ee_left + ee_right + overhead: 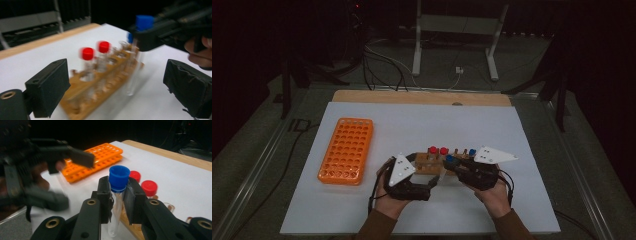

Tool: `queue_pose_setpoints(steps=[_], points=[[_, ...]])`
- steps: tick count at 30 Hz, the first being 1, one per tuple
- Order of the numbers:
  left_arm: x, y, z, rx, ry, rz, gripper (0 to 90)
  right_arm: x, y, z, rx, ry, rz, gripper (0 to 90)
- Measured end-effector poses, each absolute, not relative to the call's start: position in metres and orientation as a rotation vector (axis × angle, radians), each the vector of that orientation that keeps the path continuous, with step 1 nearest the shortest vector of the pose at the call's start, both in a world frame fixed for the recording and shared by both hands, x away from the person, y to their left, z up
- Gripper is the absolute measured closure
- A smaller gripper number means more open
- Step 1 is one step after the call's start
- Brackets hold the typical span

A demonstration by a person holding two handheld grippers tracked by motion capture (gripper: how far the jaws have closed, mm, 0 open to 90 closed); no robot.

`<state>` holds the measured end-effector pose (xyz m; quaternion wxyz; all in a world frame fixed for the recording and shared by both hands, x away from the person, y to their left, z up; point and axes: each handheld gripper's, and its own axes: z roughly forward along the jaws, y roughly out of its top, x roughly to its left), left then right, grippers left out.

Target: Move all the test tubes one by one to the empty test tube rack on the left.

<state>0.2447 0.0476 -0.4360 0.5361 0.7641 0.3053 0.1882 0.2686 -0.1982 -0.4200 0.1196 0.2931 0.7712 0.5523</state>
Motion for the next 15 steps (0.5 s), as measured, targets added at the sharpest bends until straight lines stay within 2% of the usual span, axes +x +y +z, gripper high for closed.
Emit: queue_pose_setpoints(steps=[3,4,5,7,13,15], points=[[0.245,0.033,-0.441,1.856,0.698,0.432,18.9,0.268,-0.196,-0.420,0.850,2.264,1.616,76.3],[0.245,0.030,-0.442,1.863,0.692,0.430,18.9,0.268,-0.196,-0.420,0.850,2.264,1.616,76.3],[0.246,0.025,-0.444,1.870,0.669,0.412,28.9,0.267,-0.195,-0.421,0.845,2.272,1.622,76.3],[0.247,0.022,-0.445,1.891,0.660,0.409,42.4,0.267,-0.194,-0.421,0.840,2.279,1.628,76.3],[0.249,0.016,-0.448,1.911,0.640,0.381,70.1,0.266,-0.191,-0.422,0.827,2.295,1.632,76.3],[0.249,0.017,-0.449,1.916,0.637,0.389,76.1,0.266,-0.192,-0.422,0.826,2.298,1.635,76.3]])
